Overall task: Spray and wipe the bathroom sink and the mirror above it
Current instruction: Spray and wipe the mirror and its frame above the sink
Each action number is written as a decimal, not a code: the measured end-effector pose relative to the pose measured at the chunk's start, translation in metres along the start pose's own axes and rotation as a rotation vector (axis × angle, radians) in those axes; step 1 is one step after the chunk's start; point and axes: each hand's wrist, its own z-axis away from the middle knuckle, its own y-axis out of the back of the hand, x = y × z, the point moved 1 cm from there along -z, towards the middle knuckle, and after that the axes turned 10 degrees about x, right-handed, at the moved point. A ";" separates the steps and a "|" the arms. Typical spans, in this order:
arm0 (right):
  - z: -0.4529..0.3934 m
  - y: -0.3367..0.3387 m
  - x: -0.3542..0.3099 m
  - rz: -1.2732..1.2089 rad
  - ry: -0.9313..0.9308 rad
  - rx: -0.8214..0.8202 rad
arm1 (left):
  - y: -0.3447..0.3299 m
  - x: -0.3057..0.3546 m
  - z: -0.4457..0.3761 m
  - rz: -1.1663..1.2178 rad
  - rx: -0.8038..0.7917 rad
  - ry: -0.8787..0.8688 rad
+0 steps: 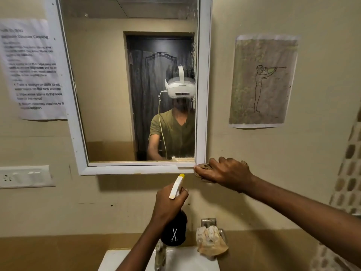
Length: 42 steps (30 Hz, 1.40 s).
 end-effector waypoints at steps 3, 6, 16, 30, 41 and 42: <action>-0.012 -0.003 -0.015 -0.014 -0.016 -0.025 | 0.005 -0.001 -0.002 0.016 0.017 0.023; -0.014 -0.003 -0.022 -0.023 -0.073 -0.060 | 0.010 0.002 -0.004 -0.003 -0.063 -0.025; -0.039 -0.013 -0.047 0.081 -0.077 0.066 | 0.026 -0.017 -0.003 0.025 -0.011 0.003; 0.006 -0.001 -0.010 -0.140 -0.241 0.003 | 0.022 -0.003 -0.013 0.102 -0.081 -0.045; -0.014 -0.004 -0.033 -0.080 -0.254 -0.001 | 0.025 -0.014 -0.015 0.170 -0.026 -0.043; -0.021 -0.005 -0.040 -0.065 -0.250 0.003 | 0.026 -0.016 -0.016 0.173 -0.024 -0.042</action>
